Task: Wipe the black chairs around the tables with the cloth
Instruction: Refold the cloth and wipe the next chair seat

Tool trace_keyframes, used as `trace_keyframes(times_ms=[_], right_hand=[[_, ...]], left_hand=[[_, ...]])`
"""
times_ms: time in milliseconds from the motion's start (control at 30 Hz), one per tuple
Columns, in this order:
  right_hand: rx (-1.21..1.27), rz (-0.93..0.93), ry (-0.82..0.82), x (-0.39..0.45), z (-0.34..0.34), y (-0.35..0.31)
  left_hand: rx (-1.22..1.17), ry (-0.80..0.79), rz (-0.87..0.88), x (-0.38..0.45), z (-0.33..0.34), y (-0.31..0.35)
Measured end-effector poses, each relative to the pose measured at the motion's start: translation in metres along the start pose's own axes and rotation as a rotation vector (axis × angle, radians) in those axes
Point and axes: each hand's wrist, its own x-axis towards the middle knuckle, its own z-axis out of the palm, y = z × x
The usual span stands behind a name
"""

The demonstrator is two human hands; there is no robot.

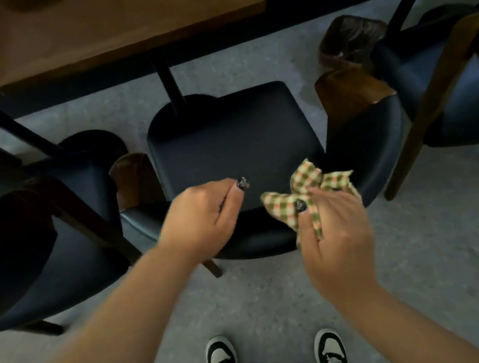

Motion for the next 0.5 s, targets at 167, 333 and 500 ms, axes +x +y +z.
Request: trace_keyframes(times_ms=[167, 333, 500], right_hand=[[-0.075, 0.059, 0.025, -0.013, 0.018, -0.031], [-0.131, 0.144, 0.083, -0.024, 0.046, -0.085], [-0.167, 0.174, 0.052, -0.023, 0.08, -0.138]], left_hand=[[0.239, -0.314, 0.045, 0.009, -0.056, -0.119], [0.071, -0.256, 0.092, 0.015, -0.051, -0.147], [-0.269, -0.187, -0.024, 0.012, -0.043, -0.16]])
